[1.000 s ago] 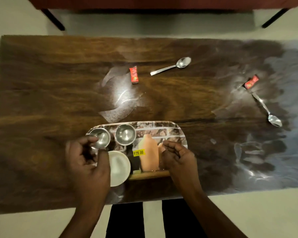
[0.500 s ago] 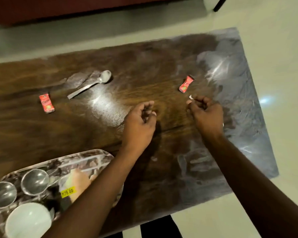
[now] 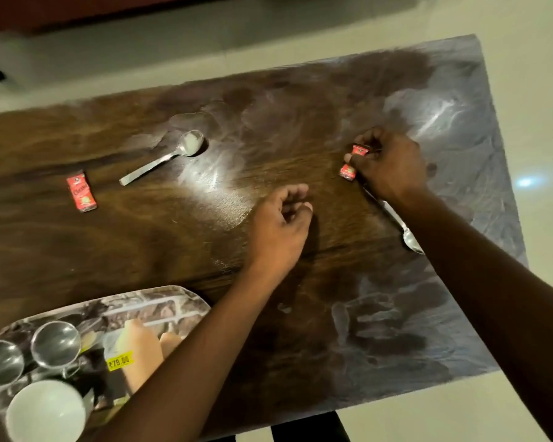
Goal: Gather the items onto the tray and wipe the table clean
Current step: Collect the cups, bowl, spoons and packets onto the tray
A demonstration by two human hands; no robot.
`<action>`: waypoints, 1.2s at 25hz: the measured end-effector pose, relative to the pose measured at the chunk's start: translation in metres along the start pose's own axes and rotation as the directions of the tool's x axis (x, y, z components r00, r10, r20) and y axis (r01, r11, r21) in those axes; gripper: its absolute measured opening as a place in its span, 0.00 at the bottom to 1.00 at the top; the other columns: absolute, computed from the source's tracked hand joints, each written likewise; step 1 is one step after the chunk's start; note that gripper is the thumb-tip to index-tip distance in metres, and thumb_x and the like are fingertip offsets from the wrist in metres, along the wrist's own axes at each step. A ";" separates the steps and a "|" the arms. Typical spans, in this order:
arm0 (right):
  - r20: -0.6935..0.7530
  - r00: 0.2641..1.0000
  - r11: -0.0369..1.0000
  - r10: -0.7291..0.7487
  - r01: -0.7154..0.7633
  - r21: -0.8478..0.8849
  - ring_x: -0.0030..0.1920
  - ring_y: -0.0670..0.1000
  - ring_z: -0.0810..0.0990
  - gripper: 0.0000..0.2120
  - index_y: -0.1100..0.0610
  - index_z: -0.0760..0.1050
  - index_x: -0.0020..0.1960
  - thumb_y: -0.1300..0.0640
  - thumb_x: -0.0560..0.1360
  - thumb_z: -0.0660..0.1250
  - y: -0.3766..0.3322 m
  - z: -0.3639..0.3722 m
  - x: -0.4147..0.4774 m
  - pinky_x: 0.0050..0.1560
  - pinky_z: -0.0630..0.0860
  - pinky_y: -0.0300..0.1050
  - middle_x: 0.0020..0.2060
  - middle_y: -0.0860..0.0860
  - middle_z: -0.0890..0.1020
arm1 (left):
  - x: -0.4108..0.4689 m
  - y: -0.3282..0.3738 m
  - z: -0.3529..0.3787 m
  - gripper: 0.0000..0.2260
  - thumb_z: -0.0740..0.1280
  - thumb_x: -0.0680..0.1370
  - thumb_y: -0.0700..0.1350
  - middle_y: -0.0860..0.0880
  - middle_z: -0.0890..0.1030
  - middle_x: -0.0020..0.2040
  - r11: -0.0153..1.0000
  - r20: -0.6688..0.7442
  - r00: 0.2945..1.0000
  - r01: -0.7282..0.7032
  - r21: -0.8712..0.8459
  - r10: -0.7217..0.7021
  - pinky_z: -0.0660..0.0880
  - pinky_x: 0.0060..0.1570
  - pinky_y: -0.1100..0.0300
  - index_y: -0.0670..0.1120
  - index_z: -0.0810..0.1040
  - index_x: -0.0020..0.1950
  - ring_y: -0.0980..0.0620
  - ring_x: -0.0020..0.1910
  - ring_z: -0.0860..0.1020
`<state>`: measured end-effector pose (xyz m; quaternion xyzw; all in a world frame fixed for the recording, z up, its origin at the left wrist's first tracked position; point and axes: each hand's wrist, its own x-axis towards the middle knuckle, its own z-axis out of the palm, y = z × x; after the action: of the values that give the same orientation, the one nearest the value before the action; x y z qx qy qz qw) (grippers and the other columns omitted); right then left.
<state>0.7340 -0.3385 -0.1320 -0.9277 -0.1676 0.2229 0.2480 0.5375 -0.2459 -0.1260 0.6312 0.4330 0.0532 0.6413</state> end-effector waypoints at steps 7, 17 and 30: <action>0.222 0.964 0.925 -0.148 0.056 0.375 0.37 0.33 0.82 0.07 0.50 0.85 0.51 0.60 0.77 0.77 -0.079 0.045 -0.086 0.43 0.77 0.27 0.43 0.45 0.87 | -0.070 -0.046 -0.067 0.10 0.70 0.82 0.44 0.44 0.88 0.51 0.952 -0.230 0.957 0.107 -0.285 -0.177 0.84 0.56 0.49 0.44 0.83 0.62 0.44 0.48 0.87; 0.539 0.786 0.927 -0.303 0.111 0.359 0.34 0.37 0.82 0.06 0.57 0.88 0.51 0.64 0.76 0.78 -0.154 0.178 -0.217 0.39 0.79 0.33 0.38 0.46 0.88 | -0.170 -0.104 -0.158 0.08 0.69 0.84 0.38 0.42 0.85 0.39 0.687 -0.429 0.698 0.123 -0.717 -0.573 0.83 0.35 0.62 0.33 0.83 0.54 0.53 0.32 0.82; 0.457 0.716 0.817 -0.527 0.575 0.041 0.50 0.56 0.87 0.08 0.56 0.88 0.54 0.59 0.76 0.74 -0.169 0.206 -0.238 0.50 0.82 0.53 0.48 0.54 0.89 | -0.162 -0.119 -0.163 0.05 0.68 0.83 0.34 0.45 0.83 0.29 0.435 -0.314 0.587 0.073 -0.898 -0.746 0.82 0.29 0.60 0.35 0.79 0.48 0.52 0.25 0.80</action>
<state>0.3968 -0.2209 -0.1237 -0.7697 -0.5001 0.3374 0.2088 0.2792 -0.2448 -0.1207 0.0518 0.7109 0.2989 0.6345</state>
